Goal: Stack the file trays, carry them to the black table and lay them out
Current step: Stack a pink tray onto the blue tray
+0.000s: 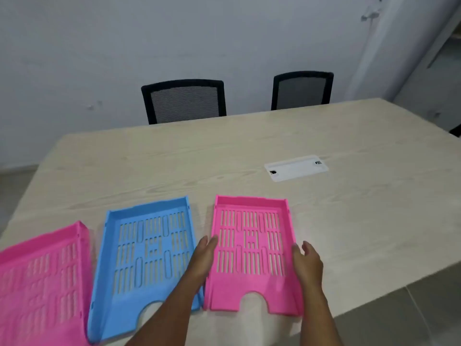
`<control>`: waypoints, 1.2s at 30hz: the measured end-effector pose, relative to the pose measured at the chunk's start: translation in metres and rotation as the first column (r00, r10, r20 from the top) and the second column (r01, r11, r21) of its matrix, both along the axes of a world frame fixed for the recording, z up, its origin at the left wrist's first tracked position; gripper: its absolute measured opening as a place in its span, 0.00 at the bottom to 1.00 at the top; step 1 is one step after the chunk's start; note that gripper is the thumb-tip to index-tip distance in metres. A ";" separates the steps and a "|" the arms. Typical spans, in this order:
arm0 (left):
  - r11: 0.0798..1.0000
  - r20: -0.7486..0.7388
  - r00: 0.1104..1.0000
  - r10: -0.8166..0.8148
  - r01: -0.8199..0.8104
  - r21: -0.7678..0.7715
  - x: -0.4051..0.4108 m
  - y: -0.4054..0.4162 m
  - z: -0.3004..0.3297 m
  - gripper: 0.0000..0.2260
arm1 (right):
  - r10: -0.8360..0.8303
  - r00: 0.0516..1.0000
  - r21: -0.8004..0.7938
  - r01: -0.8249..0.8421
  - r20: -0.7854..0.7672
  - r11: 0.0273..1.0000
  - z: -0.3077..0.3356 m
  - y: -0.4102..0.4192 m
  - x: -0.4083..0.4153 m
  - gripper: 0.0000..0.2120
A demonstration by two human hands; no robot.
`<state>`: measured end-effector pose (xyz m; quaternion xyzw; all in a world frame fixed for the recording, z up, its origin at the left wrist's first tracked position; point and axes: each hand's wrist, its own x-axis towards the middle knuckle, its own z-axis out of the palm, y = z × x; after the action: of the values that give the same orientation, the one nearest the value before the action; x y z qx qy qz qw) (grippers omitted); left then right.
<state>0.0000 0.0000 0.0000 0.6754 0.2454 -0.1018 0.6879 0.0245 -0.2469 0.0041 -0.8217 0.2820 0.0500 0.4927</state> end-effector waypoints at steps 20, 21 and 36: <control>0.949 0.225 0.960 0.165 -0.093 -0.301 0.001 0.022 0.036 0.47 | 0.204 0.956 0.095 -0.228 0.210 0.969 0.062 0.003 0.016 0.12; 0.945 0.222 0.954 0.201 -0.129 -0.301 -0.001 0.031 0.041 0.44 | 0.216 0.951 0.102 -0.243 0.220 0.965 0.061 0.015 0.019 0.11; 0.854 0.201 0.830 0.519 -0.506 -0.116 -0.118 0.199 0.050 0.27 | 0.592 0.780 0.163 -0.623 0.202 0.765 0.026 0.219 -0.008 0.11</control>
<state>-0.1185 0.1993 0.0499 0.5717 0.3348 0.1567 0.7325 0.0160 -0.0282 0.0305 -0.8100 -0.0419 0.1809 0.5562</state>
